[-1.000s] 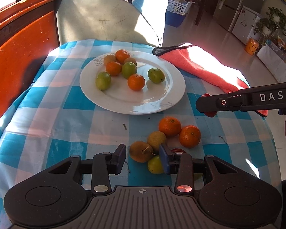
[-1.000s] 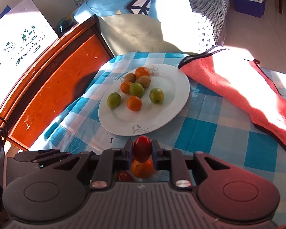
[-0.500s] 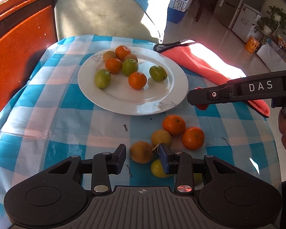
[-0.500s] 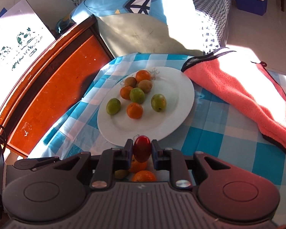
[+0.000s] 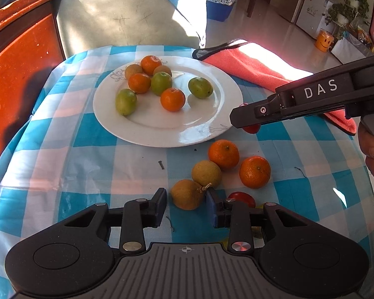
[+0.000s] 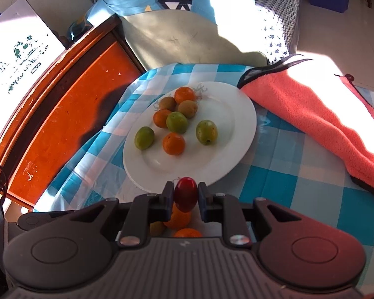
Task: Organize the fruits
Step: 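Grasp the brown fruit with the left tool while the right tool carries the red fruit over the plate, then lower both held fruits onto the white plate and open both tools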
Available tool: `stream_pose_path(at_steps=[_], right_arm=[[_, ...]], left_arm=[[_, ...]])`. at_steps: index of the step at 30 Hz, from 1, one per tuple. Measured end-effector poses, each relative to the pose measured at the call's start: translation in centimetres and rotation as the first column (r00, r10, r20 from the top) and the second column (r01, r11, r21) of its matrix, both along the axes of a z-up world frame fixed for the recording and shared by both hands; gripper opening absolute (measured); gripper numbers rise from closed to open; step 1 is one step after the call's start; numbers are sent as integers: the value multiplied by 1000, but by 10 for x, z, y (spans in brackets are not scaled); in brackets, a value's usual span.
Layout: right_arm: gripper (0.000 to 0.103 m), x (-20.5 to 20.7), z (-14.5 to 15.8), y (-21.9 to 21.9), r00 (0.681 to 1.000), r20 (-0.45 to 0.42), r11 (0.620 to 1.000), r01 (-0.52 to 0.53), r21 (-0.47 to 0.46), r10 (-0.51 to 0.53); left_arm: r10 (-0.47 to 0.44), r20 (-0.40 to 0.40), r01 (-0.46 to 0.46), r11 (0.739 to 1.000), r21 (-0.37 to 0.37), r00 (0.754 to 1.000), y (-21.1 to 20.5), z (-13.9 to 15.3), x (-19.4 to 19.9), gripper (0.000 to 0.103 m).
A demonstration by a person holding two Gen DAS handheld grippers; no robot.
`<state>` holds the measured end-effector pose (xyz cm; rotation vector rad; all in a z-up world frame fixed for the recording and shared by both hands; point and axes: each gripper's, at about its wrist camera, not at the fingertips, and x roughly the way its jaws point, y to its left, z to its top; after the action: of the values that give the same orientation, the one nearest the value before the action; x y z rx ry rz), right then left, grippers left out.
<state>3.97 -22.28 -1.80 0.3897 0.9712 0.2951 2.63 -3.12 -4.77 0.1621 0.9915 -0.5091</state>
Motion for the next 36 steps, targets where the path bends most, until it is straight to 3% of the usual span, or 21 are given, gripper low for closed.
stream_pose_path(at_steps=[2,12,22,36], right_arm=[[21,1,-2,0,1000,-8,1000,4,3,-4],[21,6,-8,-2,999,-34,999,19,34,-18],[21,18,-8,-3,999,-10,996,47,70,-46],[24,32,-15,-1,996,-15,991,94,95,-93]], left_arm=[[0,3,0,1000,-11,1000,0,1,0,27],[47,16,-46,998,-45,999,8,13,4,27],[153,40,-146,981,-130,987,12,25,39,27],[239,36,-233,965,-122,970,9,19,68,30]])
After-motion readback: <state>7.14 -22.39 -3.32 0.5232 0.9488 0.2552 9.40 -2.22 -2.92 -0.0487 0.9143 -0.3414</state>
